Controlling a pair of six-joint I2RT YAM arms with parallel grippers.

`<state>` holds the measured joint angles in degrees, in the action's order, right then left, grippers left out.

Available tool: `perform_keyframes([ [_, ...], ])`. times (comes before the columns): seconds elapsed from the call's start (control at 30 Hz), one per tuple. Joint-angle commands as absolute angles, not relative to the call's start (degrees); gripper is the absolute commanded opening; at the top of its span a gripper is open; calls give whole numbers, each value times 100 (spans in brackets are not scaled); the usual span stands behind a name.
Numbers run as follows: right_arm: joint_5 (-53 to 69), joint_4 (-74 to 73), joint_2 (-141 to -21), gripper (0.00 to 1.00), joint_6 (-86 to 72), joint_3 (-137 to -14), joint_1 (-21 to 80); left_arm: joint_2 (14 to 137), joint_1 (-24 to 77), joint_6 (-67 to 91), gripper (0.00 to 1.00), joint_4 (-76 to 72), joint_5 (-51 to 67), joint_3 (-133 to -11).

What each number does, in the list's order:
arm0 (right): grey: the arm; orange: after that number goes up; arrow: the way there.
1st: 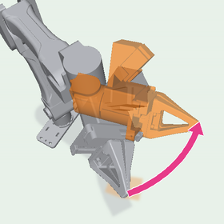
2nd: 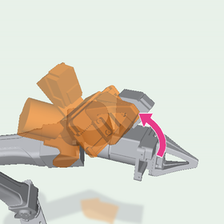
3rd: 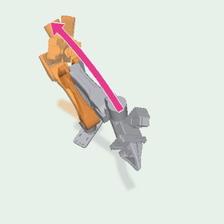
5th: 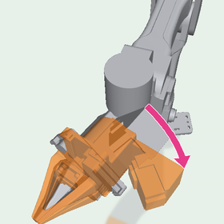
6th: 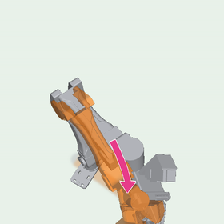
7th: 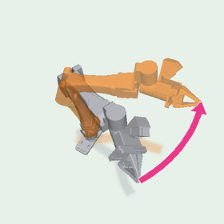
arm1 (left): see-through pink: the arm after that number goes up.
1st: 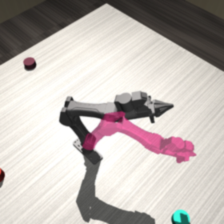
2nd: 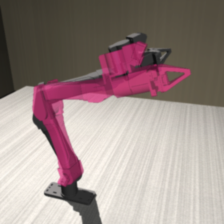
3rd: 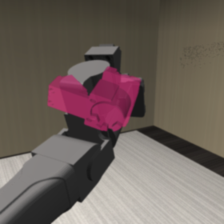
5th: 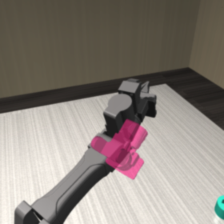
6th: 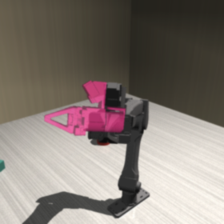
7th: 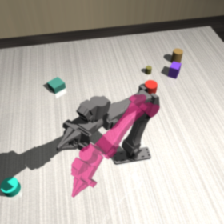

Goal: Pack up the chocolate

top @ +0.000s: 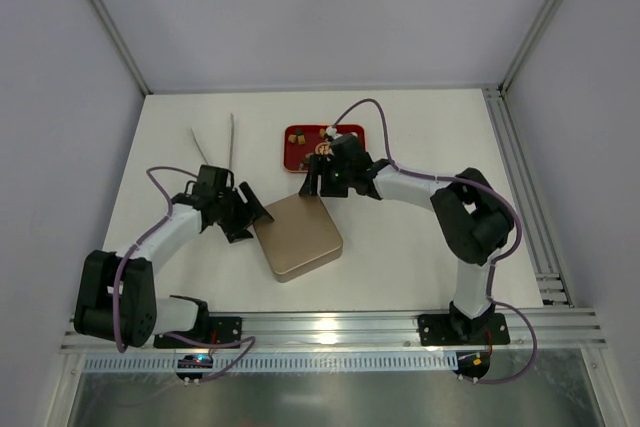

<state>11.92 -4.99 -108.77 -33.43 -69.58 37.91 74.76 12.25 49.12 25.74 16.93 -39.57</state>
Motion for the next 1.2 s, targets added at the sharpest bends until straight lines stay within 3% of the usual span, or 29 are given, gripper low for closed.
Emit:
perform_keyframes([
  [0.0, 1063, -510, -11022, 66, -3488, -6522, 3832, 7673, 1239, 4781, 71, 2786, 1266, -3823],
  [0.33, 949, -106, -10259, 52, -3884, -5441, 3832, 7989, 1327, 4632, 70, 2777, 1362, -4086],
  [0.73, 774, -35, -8799, 49, -4377, -4088, 3911, 9016, 1784, 4386, 70, 2900, 1450, -5202],
  [1.17, 405, -404, -7910, 47, -4421, -3849, 4131, 9457, 2171, 4359, 73, 3076, 1415, -5836],
])
